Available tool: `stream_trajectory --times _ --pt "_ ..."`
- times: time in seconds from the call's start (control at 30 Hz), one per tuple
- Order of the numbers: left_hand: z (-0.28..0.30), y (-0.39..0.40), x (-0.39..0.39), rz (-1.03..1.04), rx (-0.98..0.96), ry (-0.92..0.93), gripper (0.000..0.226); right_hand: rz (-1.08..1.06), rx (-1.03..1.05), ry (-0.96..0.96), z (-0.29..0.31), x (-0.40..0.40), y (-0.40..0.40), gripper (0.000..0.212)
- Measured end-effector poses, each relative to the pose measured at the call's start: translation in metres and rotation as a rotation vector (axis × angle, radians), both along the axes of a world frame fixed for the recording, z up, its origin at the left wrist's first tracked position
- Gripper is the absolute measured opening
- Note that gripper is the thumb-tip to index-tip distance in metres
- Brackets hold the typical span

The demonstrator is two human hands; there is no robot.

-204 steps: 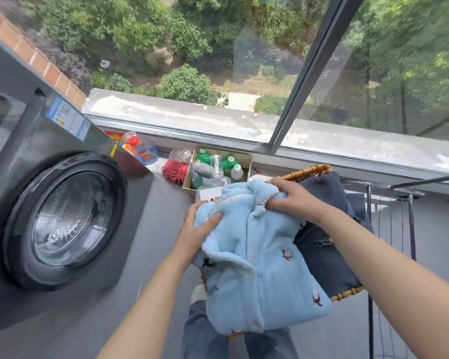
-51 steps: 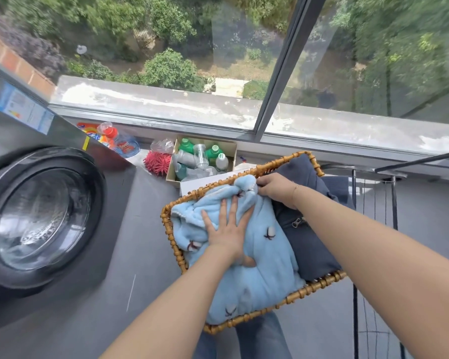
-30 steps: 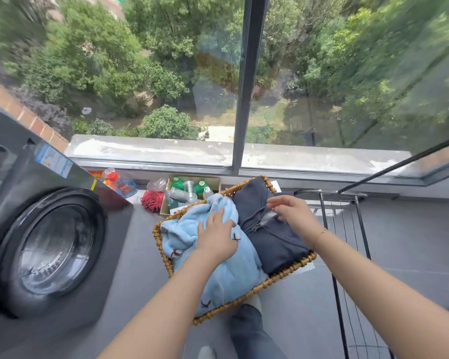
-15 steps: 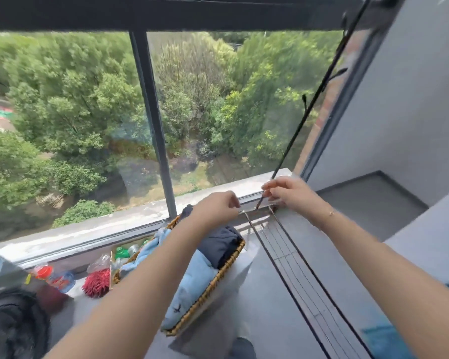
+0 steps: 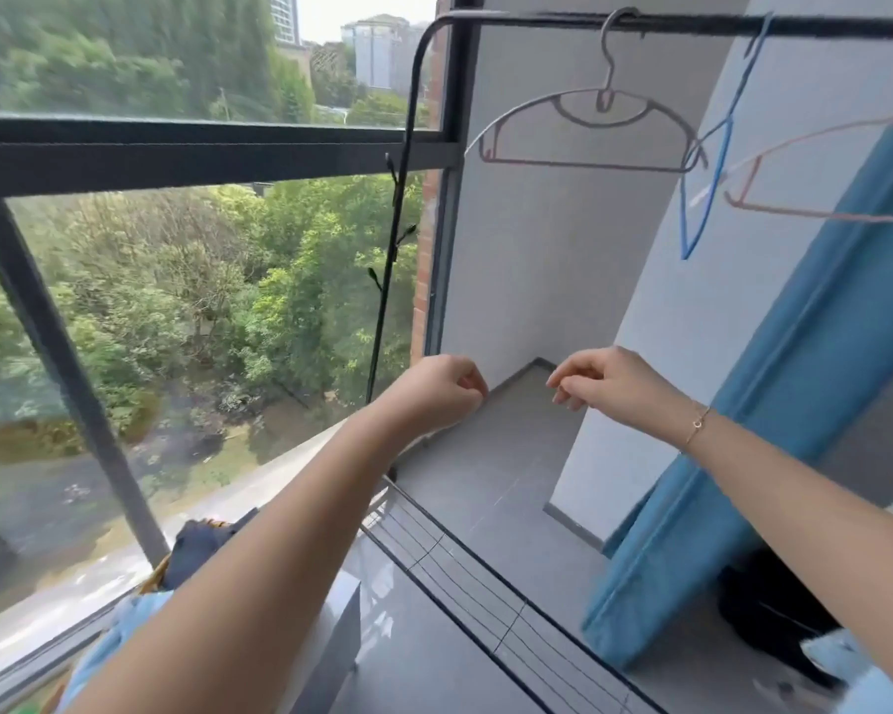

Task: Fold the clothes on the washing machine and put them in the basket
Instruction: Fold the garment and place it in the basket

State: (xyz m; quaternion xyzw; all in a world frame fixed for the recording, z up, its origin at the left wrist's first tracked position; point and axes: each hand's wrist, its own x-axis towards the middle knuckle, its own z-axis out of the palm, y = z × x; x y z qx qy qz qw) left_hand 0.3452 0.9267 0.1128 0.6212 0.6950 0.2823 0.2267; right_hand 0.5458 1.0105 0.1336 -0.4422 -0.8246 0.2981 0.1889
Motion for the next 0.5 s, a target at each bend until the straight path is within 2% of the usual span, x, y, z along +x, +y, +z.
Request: stream_trajectory --times 0.23,0.5 --pt "0.041 0.058 0.095 -0.169 0.089 -0.007 0.025 -0.224 0.143 0.077 0.039 0.116 0.014 0.023" --pt "0.086 0.108 0.259 -0.427 0.165 -0.044 0.02 -0.415 0.217 0.209 0.072 0.278 0.011 0.026"
